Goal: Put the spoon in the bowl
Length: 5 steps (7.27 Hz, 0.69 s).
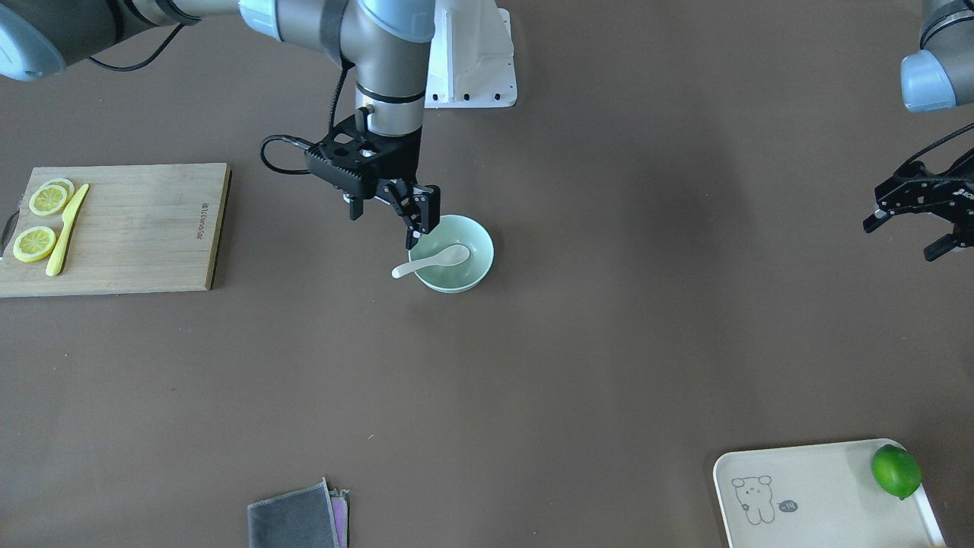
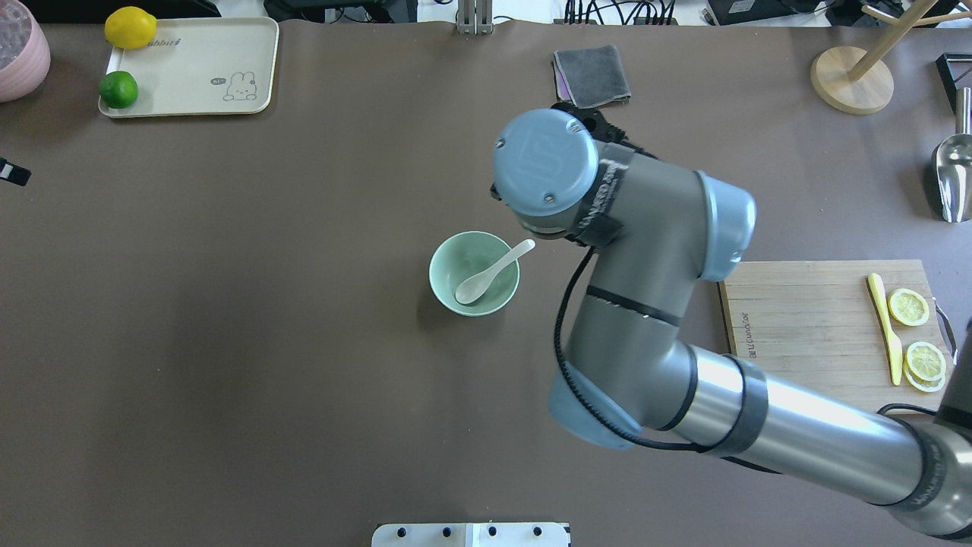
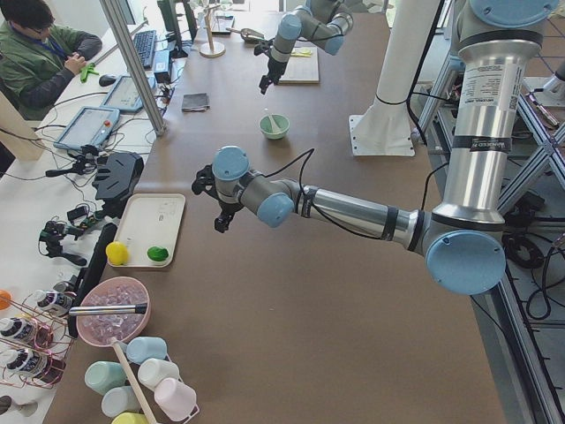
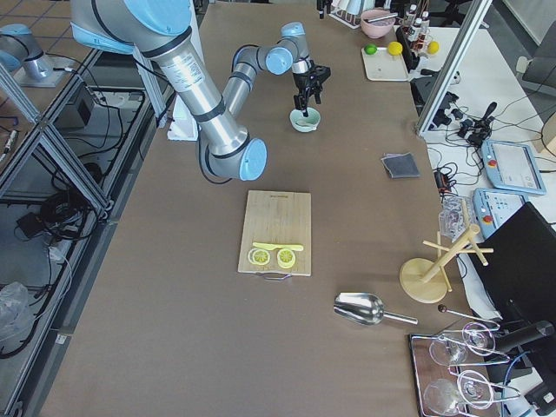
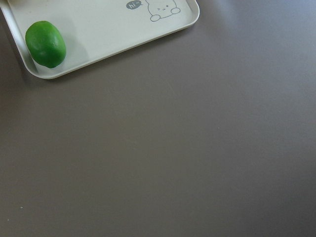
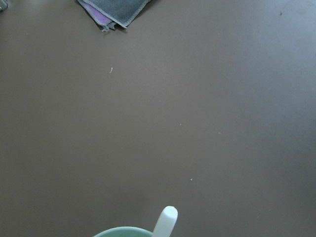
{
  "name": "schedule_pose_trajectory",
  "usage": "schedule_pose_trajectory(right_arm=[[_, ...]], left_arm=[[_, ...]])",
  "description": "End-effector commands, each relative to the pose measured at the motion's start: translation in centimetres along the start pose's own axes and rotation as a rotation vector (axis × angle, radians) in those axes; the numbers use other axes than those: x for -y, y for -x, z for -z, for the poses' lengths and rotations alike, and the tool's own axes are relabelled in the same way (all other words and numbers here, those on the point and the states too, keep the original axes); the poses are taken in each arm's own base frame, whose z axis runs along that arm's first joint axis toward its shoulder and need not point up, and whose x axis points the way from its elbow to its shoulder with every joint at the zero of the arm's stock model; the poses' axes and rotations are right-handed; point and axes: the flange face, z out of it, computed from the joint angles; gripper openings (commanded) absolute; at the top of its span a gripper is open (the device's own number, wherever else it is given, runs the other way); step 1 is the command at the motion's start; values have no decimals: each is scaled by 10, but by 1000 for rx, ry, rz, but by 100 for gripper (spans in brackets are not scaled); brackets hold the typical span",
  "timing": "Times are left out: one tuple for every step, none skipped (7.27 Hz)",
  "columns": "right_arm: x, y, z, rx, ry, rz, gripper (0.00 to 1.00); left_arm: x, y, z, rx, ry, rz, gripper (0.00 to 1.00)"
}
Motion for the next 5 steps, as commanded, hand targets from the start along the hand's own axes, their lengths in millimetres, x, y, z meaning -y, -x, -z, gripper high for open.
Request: schedule_pose_trajectory(right_arm=[[95, -86, 0, -19, 70, 268, 100], [142, -129, -1, -26, 122, 363, 100], [184, -180, 0, -24, 154, 472, 100], [226, -241, -3, -4, 191, 541, 100], [254, -306, -14, 10, 218, 579, 100]], left_arm=[[-12, 39, 35, 53, -3, 26, 98], [-22, 67, 61, 84, 37, 30, 98], [-36, 93, 82, 103, 95, 13, 98], [-51, 120, 112, 120, 113, -11, 98], [-70, 135, 120, 144, 128, -22, 98]])
